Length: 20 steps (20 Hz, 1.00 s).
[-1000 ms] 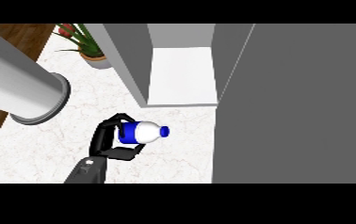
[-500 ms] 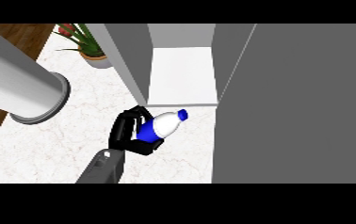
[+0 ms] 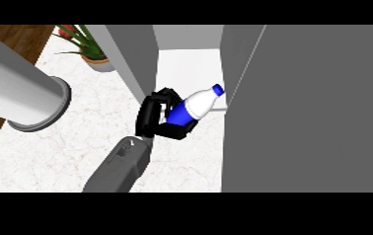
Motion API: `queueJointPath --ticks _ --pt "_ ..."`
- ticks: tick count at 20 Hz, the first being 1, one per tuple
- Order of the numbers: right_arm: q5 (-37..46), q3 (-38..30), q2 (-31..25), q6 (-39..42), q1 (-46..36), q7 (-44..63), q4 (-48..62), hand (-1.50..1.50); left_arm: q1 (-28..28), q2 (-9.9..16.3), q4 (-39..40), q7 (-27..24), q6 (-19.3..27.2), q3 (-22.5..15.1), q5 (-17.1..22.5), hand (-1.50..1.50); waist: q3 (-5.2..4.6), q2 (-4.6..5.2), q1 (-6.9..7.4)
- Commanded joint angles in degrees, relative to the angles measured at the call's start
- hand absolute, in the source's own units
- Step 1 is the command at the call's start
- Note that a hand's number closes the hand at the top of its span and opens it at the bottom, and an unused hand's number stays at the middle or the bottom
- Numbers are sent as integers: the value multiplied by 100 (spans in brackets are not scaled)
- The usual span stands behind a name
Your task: Pick up the bottled water, place it into the cabinet and close the cabinet
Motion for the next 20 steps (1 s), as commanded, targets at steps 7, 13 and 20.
queueJointPath --ticks 7,13,20 --pt "-384 -281 -144 142 374 -94 -567 -150 -1403 -3 462 963 1233 -525 744 150 -1 37 -115" --pt "-754 -703 -210 350 126 -123 -373 -150 -2438 -1 1366 1201 1192 85 1125 150 0 103 -134" --pt "-615 -820 -306 524 363 -316 -507 -150 -2952 -2 2466 925 2354 16 858 150 -1 134 -289"
